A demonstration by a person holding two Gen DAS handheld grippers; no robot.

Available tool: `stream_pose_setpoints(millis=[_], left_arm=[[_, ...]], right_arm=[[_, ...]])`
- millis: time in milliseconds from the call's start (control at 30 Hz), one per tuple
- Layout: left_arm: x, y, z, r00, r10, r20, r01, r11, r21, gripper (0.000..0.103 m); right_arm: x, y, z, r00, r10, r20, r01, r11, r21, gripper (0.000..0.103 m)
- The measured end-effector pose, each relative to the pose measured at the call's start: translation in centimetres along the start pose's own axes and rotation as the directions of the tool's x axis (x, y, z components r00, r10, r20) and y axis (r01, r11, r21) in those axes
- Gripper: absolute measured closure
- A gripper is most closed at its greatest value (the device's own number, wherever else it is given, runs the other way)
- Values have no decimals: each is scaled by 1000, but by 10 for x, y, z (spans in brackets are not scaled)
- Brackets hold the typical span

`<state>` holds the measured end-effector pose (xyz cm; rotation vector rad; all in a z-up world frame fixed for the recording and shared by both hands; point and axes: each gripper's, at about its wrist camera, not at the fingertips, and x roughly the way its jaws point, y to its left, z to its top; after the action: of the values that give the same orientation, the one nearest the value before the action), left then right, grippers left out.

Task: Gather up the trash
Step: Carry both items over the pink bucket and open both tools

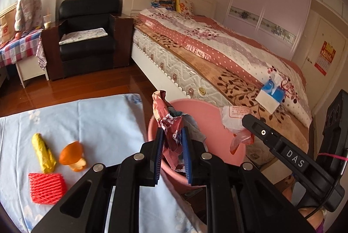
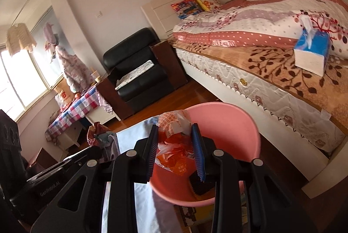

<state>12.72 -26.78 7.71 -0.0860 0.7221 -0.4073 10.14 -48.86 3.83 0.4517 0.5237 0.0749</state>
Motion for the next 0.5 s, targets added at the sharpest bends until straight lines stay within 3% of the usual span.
stream_pose_setpoints(millis=[500], left_arm=[[53,-18,-12,995,-18,-100,21,999,32,86]], right_arm=[[24,-25,-5,999,-32,-43,34,998,47,72]])
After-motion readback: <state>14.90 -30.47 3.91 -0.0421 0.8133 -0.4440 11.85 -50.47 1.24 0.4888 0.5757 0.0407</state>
